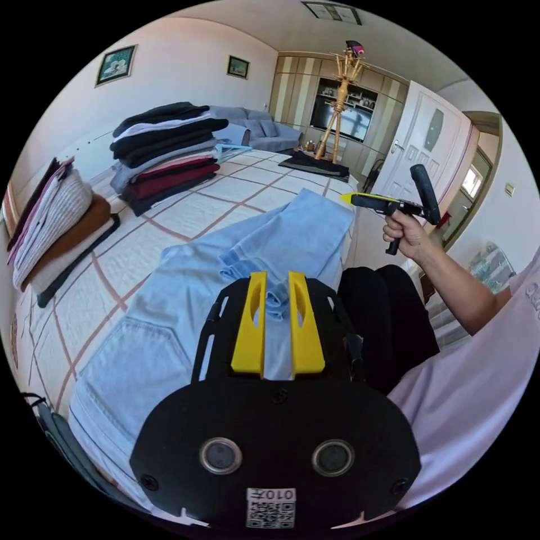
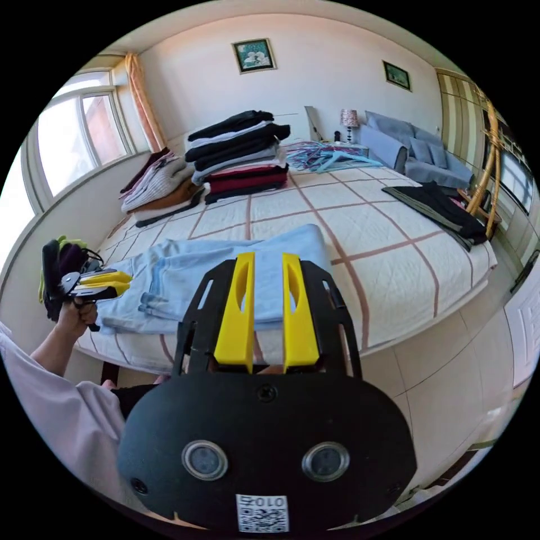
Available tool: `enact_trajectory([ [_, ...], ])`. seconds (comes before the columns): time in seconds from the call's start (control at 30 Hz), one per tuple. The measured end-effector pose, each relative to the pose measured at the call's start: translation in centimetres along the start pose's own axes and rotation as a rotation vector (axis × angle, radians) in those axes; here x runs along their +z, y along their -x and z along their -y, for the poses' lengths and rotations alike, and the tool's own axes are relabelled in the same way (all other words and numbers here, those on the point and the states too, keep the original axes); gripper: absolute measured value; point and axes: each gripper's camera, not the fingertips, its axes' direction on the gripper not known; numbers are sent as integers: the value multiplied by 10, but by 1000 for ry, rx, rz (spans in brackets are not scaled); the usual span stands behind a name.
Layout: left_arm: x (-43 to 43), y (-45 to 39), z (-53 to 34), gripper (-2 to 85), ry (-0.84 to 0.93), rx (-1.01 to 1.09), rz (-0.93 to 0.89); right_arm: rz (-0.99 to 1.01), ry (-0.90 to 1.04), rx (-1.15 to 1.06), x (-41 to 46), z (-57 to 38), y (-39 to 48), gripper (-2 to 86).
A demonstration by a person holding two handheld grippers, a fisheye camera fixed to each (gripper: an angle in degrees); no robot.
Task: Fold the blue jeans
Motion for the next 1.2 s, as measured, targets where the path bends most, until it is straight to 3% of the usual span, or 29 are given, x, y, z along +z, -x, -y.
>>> enact_trajectory([
  [0.17, 52, 4, 21, 72, 153, -36, 124, -22, 190, 83, 46, -12, -44, 69],
  [0.3, 50, 16, 19, 79, 188, -72, 160, 71, 161, 131, 38, -16, -55, 75],
  [0.43, 30, 23, 8, 85, 163, -69, 166, -24, 74, 64, 13, -17, -24, 91],
  [0.5, -8, 41, -10, 90, 68, -141, 107, -41, 230, 63, 39, -17, -26, 95],
  [0.63, -110, 79, -65, 101, -55, -279, 228, -70, 143, 105, -2, -7, -16, 97],
  [0.8, -283, 127, -229, 124, -230, -711, 460, -21, -30, 53, -52, -11, 39, 96],
  [0.93, -321, 133, -323, 134, -277, -939, 431, 92, -21, -113, -42, -19, 110, 93],
  [1.0, -313, 145, -362, 139, -286, -1047, 307, 117, 20, -185, -32, -20, 139, 92],
  [1.2, -294, 177, -395, 145, -293, -1111, 192, 156, 12, -330, -40, -22, 187, 85],
])
